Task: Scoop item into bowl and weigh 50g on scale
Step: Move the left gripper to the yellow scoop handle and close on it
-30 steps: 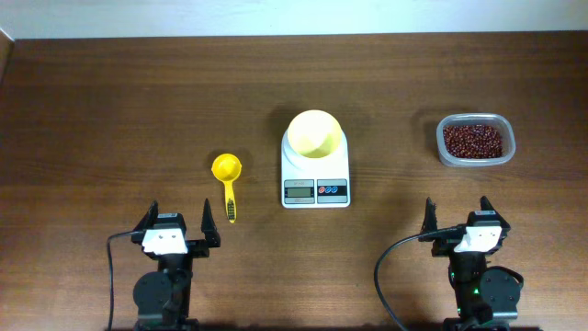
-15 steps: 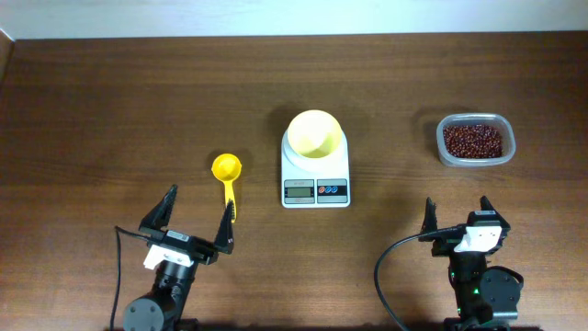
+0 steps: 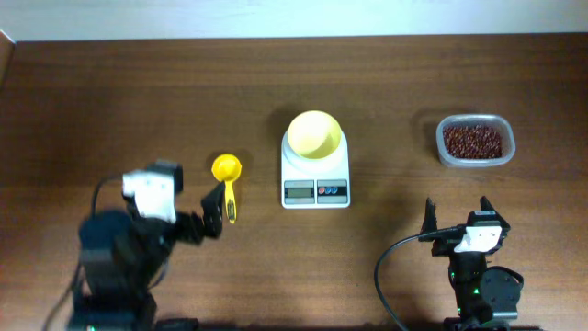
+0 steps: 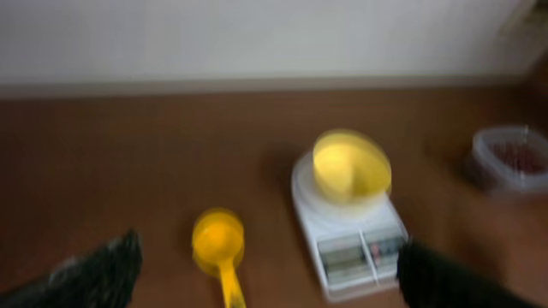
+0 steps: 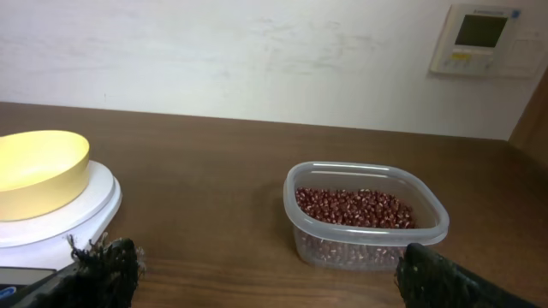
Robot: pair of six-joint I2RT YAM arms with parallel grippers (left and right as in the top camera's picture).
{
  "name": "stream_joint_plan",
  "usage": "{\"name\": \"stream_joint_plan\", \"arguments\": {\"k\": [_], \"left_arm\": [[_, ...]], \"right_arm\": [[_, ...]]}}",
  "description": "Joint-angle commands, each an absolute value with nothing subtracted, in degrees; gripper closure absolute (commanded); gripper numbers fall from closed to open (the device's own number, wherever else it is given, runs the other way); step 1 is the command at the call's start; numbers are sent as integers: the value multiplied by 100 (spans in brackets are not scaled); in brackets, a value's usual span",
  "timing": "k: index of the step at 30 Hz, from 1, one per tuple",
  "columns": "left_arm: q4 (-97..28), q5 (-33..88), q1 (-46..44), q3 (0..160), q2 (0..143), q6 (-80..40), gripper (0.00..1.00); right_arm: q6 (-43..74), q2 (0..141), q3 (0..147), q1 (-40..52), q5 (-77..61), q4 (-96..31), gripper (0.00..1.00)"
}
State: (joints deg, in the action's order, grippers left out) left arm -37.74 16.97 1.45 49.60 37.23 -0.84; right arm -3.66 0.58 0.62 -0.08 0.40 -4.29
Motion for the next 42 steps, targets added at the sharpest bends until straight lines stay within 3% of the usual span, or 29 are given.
{"name": "stream_joint_plan", "arguments": {"k": [1,3,8,11,19,27,33,42], "left_arm": [[-4469,1863,165,5850,4923,-62,1],[-4598,2749,165,5857,5356,-58,1],[-5133,2665,165,6442,6020,-82,1],[-6104,1651,152,7260,7052,-84,1],[-6504,1931,137,7220,8761,-80,1],[-6224,1667,16,7061,9655,-38,1],[-5441,1682,16,6274,9664,-360,1],[-5251,1758,-174,6263,9664,-475,1]], "right_arm": [[-386,21,32,-40,27,-471,1],[-386,21,32,-38,27,-471,1],[-386,21,32,-38,27,-471,1],[-386,21,32,-38,27,-471,1],[-388,21,32,-38,27,-471,1],[-386,21,32,-38,27,-471,1],[-386,21,32,-38,27,-471,2],[-386,21,32,-40,27,-471,1]]}}
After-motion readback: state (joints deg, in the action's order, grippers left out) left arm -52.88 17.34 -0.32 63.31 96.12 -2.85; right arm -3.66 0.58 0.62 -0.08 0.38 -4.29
